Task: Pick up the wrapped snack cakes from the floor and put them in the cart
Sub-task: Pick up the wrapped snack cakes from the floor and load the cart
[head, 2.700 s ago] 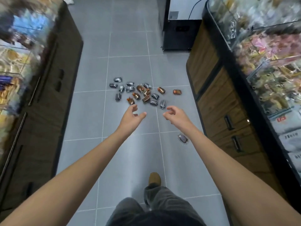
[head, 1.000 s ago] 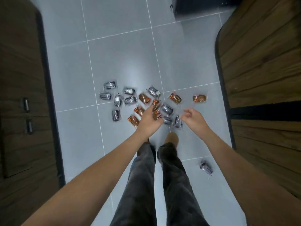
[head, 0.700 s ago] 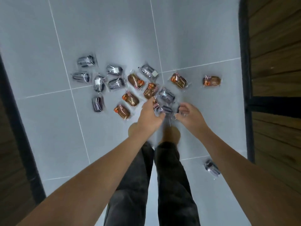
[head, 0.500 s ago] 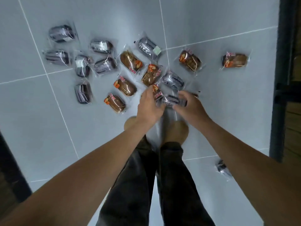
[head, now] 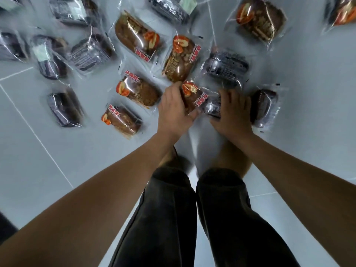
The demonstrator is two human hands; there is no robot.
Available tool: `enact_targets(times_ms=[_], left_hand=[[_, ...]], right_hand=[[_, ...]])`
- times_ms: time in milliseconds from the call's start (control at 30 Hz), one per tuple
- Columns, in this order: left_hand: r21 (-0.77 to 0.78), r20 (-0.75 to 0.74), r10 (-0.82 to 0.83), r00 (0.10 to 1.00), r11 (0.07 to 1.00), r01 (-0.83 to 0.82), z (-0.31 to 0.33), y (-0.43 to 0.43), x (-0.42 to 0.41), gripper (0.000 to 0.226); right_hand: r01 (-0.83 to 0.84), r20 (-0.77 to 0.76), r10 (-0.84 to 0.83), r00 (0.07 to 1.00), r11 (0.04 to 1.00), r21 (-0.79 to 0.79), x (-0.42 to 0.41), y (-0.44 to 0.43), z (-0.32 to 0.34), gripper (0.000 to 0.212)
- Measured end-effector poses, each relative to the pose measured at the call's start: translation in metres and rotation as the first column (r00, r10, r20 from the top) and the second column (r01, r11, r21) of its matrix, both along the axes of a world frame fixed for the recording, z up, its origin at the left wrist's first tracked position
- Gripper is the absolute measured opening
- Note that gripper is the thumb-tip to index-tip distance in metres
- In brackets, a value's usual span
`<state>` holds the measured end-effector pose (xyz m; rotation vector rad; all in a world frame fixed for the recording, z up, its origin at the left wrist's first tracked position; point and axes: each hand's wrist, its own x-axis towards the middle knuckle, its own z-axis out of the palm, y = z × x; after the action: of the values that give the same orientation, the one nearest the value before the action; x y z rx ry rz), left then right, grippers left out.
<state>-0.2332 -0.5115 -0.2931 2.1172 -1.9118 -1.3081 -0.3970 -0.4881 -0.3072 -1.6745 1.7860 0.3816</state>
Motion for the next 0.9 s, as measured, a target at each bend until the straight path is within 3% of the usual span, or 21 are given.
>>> enact_targets(times_ms=[100, 233, 400, 633, 900], left_hand=[[-0.031, 0.013, -0.038, 0.999, 0.999, 0.039, -0.004, 0.006, -0.004, 0.085], [0.087, -0.057, 0.133, 0.989, 0.988, -0.128, 0.0, 0.004, -0.01, 0.08], [0.149, -0.086, 0.212, 0.973, 0.969, -0.198, 0.035, -0.005, -0.005, 0.072], [0.155, -0.118, 0.237, 0.964, 0.964, -0.218, 0.157, -0.022, 0.001, 0.07], [0.17, -0.206, 0.238, 0.949, 0.964, -0.205, 0.343, -0.046, -0.018, 0.068]], right_hand=[[-0.016, -0.048, 0.014, 0.999, 1.0, -0.027, -0.002, 0.002, -0.005, 0.072], [-0.001, -0.046, -0.001, 0.999, 0.999, -0.034, -0.006, -0.001, 0.002, 0.067], [0.057, 0.027, -0.056, 0.998, 0.997, -0.049, -0.018, -0.01, 0.043, 0.068], [0.161, 0.049, -0.156, 0.987, 0.98, -0.118, -0.031, -0.023, 0.165, 0.065], [0.29, 0.043, -0.287, 0.957, 0.943, -0.161, -0.044, -0.029, 0.356, 0.067]])
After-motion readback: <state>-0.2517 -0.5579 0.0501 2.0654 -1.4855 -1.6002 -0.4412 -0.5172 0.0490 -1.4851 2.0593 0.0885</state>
